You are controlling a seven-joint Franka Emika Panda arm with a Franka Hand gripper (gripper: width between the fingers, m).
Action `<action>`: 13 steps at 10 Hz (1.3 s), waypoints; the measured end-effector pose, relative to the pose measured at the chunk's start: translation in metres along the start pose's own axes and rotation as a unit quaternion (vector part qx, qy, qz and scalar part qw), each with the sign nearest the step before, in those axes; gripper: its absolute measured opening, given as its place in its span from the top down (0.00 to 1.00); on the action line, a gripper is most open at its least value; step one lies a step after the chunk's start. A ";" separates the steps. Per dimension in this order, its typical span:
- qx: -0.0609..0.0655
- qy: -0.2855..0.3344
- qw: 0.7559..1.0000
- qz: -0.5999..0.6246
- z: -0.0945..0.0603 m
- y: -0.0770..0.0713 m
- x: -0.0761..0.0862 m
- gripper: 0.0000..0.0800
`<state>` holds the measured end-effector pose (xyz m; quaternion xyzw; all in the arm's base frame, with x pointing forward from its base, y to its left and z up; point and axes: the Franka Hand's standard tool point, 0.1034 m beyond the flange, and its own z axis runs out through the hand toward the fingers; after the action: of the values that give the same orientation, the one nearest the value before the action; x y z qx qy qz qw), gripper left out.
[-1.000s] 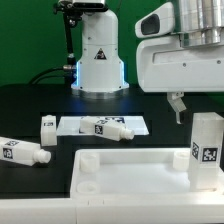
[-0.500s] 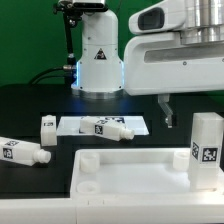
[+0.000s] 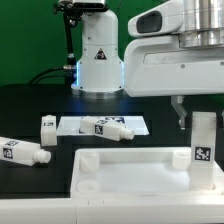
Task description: Assemble desk
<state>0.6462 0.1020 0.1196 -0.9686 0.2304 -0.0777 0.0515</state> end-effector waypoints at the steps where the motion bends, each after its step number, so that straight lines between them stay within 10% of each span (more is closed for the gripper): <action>1: -0.003 0.002 0.996 0.092 0.000 0.002 -0.001 0.64; 7: -0.003 -0.007 0.934 0.357 0.001 0.008 -0.002 0.64; 10: 0.011 -0.027 0.826 0.563 0.001 0.006 -0.008 0.64; 13: 0.008 -0.027 0.846 0.532 0.002 0.005 -0.010 0.63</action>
Offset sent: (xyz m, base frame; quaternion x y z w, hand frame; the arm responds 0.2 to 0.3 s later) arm 0.0104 0.0035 0.0005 0.0293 -0.0521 0.3306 0.9419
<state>0.6356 0.1020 0.1152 -0.6986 0.7084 -0.0145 0.0991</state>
